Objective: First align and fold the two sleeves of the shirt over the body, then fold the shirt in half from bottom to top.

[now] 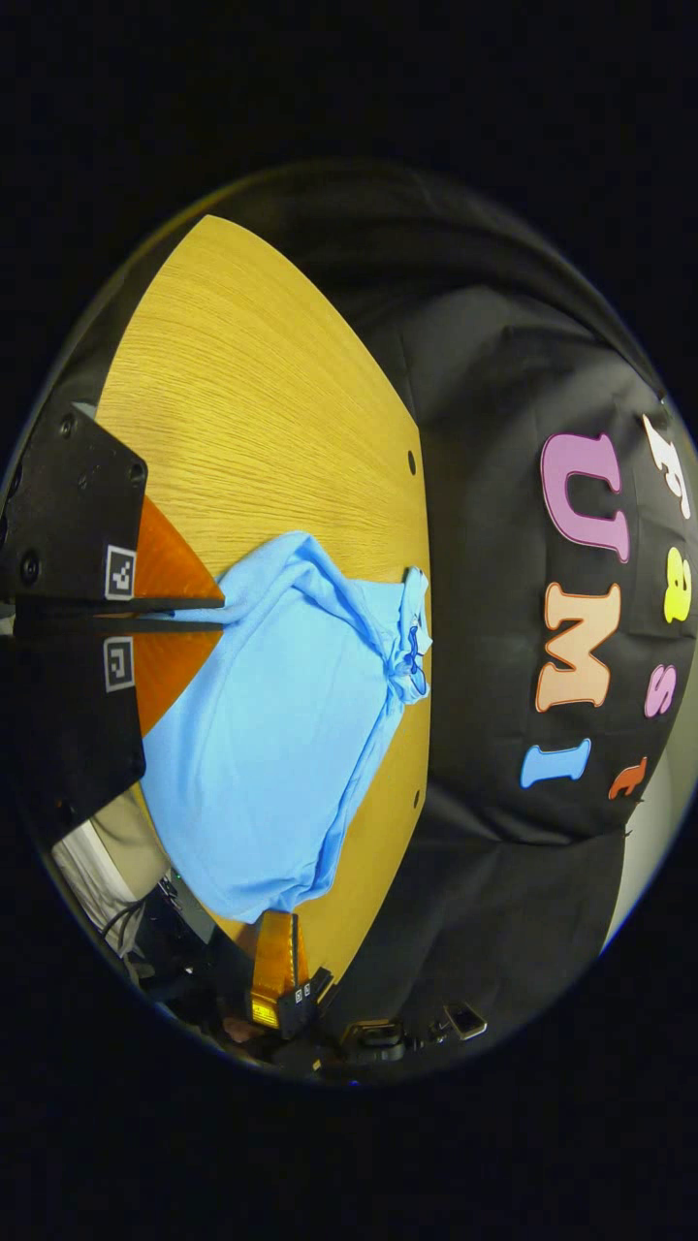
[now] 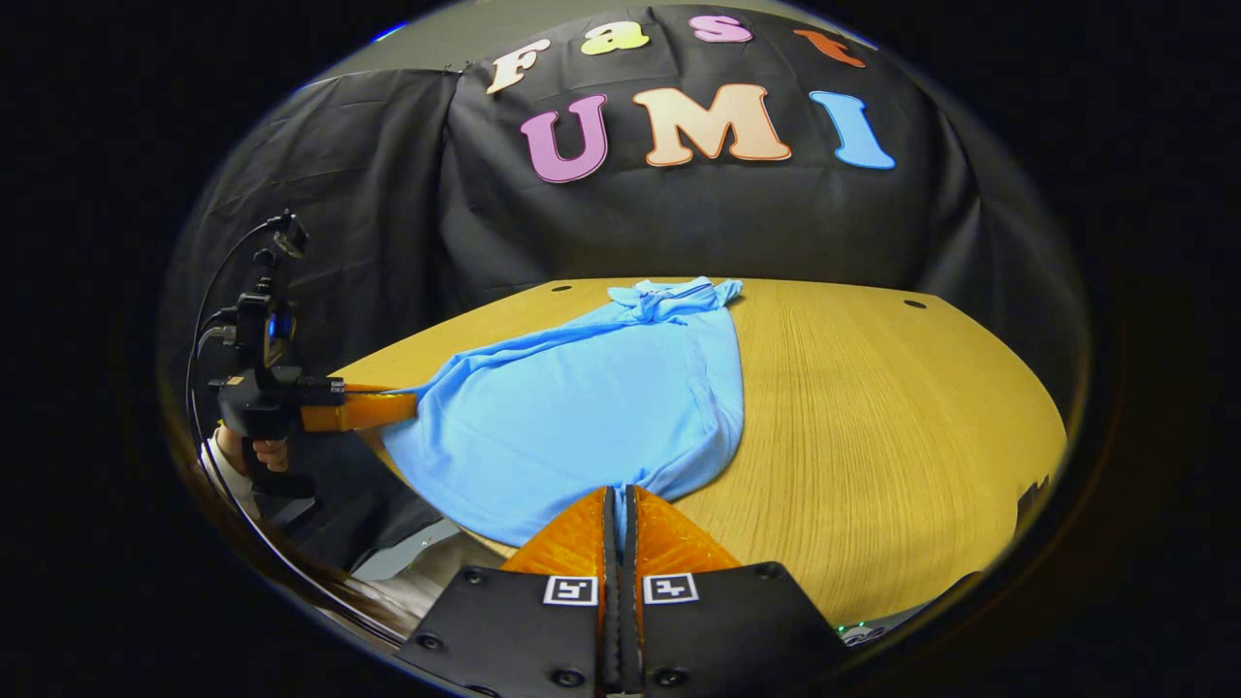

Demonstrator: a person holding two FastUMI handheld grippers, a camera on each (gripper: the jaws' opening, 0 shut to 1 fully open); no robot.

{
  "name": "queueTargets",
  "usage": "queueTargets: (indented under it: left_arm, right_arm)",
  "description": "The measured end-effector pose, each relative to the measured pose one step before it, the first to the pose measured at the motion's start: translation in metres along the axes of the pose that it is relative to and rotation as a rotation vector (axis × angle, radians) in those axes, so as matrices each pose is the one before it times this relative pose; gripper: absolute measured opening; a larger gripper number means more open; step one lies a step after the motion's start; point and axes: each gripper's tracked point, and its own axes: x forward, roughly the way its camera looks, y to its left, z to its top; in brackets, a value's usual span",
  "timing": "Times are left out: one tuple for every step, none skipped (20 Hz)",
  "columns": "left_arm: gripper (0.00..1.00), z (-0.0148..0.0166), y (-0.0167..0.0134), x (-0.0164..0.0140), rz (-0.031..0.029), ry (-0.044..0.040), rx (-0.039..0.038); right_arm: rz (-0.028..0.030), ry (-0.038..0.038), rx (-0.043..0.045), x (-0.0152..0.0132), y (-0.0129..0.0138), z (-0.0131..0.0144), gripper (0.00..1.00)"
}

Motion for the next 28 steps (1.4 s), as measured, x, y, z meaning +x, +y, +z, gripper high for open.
queueTargets:
  left_arm:
    - [0.0,0.00739,-0.00076,0.00278,-0.0078,-0.00443,-0.00797]
    - [0.0,0.00912,0.00041,0.00376,-0.0074,-0.00385,-0.00368]
    - [0.0,0.00943,0.00082,0.00486,-0.00268,-0.00628,0.00283]
    - [0.0,0.01001,0.00152,0.0054,0.00005,-0.00782,0.00279]
    - [0.0,0.01136,0.00047,0.00578,-0.00533,-0.00857,0.0043]
    - [0.0,0.01129,0.00109,0.00633,-0.00416,-0.0065,0.00216]
    - [0.0,0.01227,0.00132,0.00786,-0.0031,-0.01141,-0.00014]
    - [0.0,0.01252,0.00298,0.00723,0.00163,-0.01428,0.00163]
    - [0.0,0.01166,0.0043,0.00909,0.00888,-0.01401,0.00088]
    - [0.0,0.01334,0.00261,0.00842,0.00017,-0.01531,-0.00177]
    - [0.0,0.01204,0.00233,0.00954,0.00082,-0.01441,-0.00475]
    - [0.0,0.01008,0.00286,0.01009,0.00153,-0.01019,-0.00589]
    - [0.0,0.01155,0.00233,0.00969,0.00142,-0.01179,-0.0055]
    - [0.0,0.01192,0.00425,0.00987,0.00495,-0.01505,-0.0078]
    - [0.0,0.0117,0.00445,0.00957,0.00717,-0.01566,-0.00614]
    - [0.0,0.01052,0.00457,0.01144,0.00888,-0.01485,-0.00467]
    - [0.0,0.00925,0.00384,0.01135,0.00551,-0.00893,-0.00612]
    - [0.0,0.00938,0.00437,0.01175,0.00679,-0.00961,-0.01269]
    - [0.0,0.00905,0.00281,0.0118,0.00382,-0.01125,-0.00801]
    - [0.0,0.00485,0.00414,0.01217,0.01122,-0.00386,-0.00419]
    - [0.0,0.00573,0.00316,0.01419,0.00822,-0.00625,-0.00189]
    - [0.0,0.00354,0.00425,0.01308,0.01137,-0.00174,-0.00137]
    - [0.0,0.00443,0.0048,0.01264,0.01433,-0.00867,-0.0067]
    - [0.0,0.00382,0.0082,0.01334,0.03127,-0.01561,-0.01048]
    - [0.0,0.00527,0.00787,0.01365,0.0308,-0.02053,-0.01485]
    - [0.0,0.00247,0.00494,0.0146,0.02374,-0.01048,-0.01365]
    - [0.0,0.00207,0.00228,0.01403,0.01198,-0.00761,-0.01467]
    - [0.0,-0.00143,0.00179,0.0138,0.00796,0.00616,-0.00994]
  right_arm:
    - [0.00254,-0.00535,-0.01113,0.00556,-0.00219,0.00836,0.03]
    - [0.00491,-0.00271,-0.01111,0.00536,-0.00132,0.00927,0.03]
    - [0.0027,0.00067,-0.01117,0.00521,-0.00128,0.00958,0.03]
    - [0.00609,-0.00421,-0.01047,0.00547,-0.00184,0.01044,0.03]
    - [0.00179,0.00013,-0.0112,0.00666,-0.0014,0.0072,0.03]
    - [-0.0018,-0.00282,-0.01016,0.00748,-0.00339,0.00885,0.03]
    - [-0.00474,-0.00133,-0.009,0.00707,-0.00359,0.0091,0.03]
    - [-0.00428,-0.00118,-0.00277,0.00826,-0.00457,0.00898,0.03]
    - [-0.00762,-0.00649,0.00632,0.00919,-0.00605,0.0126,0.03]
    - [-0.00116,-0.00569,0.01099,0.00835,-0.00562,0.01094,0.03]
    - [-0.00367,-0.00539,0.01263,0.00608,-0.00456,0.00804,0.03]
    - [-0.0113,-0.00727,0.01592,0.00766,-0.00834,0.01215,0.03]
    - [-0.01213,-0.00528,0.00417,0.00786,-0.00683,0.01092,0.03]
    - [-0.0204,-0.00433,-0.00042,0.01008,-0.0098,0.01003,0.03]
    - [-0.01709,-0.00537,-0.00321,0.01011,-0.0089,0.01029,0.02]
    - [-0.01431,-0.00042,-0.00079,0.01097,-0.00747,0.00899,0.02]
    - [-0.0122,-0.00218,0.00408,0.01134,-0.00628,0.01014,0.03]
    - [-0.01184,-0.00142,0.0043,0.01155,-0.00616,0.00898,0.03]
    - [-0.01389,-0.00716,0.00263,0.01282,-0.0067,0.01045,0.03]
    - [-0.02532,-0.00078,0.00789,0.0138,-0.00743,0.00913,0.03]
    - [-0.01752,-0.00033,0.01621,0.01469,-0.00599,0.0087,0.02]
    - [-0.01024,0.00469,0.02388,0.01343,-0.00214,0.00583,0.02]
    - [-0.00456,0.00468,0.01787,0.01385,-0.00125,0.00618,0.02]
    - [-0.00761,-0.00454,0.00957,0.01327,-0.0014,0.00517,0.02]
    - [-0.01034,-0.00522,0.00612,0.01835,-0.00324,0.00201,0.02]
    - [-0.01349,-0.00388,0.00438,0.0143,-0.0043,0.00523,0.02]
    - [-0.00637,-0.00114,0.00656,0.00951,-0.00309,0.00927,0.02]
    - [-0.00629,0.00538,0.00874,0.01422,-0.00262,0.00165,0.02]
